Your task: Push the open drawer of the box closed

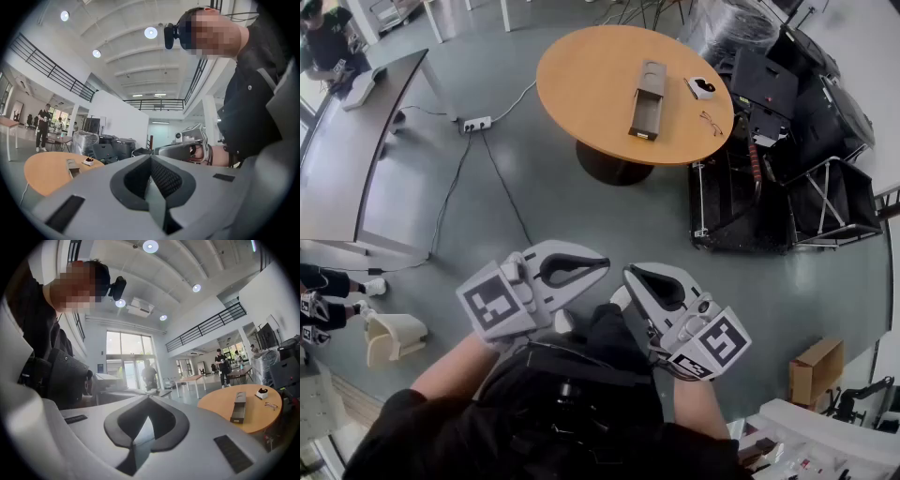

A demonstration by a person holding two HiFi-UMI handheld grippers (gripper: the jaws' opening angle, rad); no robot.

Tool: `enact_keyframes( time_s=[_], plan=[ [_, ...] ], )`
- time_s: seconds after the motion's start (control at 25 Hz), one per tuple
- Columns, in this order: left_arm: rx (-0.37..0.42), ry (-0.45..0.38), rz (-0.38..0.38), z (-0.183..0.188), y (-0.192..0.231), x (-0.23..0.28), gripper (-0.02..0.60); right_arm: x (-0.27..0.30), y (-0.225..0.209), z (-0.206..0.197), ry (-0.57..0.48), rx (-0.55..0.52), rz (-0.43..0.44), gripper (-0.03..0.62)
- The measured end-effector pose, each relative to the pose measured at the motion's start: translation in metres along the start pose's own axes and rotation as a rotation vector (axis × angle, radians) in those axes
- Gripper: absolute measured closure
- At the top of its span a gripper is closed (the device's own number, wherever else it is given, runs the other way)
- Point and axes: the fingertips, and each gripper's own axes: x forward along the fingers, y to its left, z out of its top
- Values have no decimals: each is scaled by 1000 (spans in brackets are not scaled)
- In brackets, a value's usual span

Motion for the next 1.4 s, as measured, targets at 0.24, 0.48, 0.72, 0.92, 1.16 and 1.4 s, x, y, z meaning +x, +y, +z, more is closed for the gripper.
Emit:
enact_keyframes(
  time_s=[0.24,0.48,0.72,0.92,1.16,1.4],
  plan=[
    [1,3,-5,0,11,13,549,2,-20,-3,8,1,-2,586],
    [-8,13,3,2,48,52,549,5,-72,6,6,5,10,587],
    [-16,9,12,7,87,98,549,8,-131,13,4,21,38,587],
    [-21,18,22,10,118,142,549,6,-181,20,3,33,64,586],
    [-26,18,41,12,153,197,549,-1,-243,26,5,37,91,588],
    [-45,27,74,7,184,236,549,-2,-291,25,18,41,124,586]
  ],
)
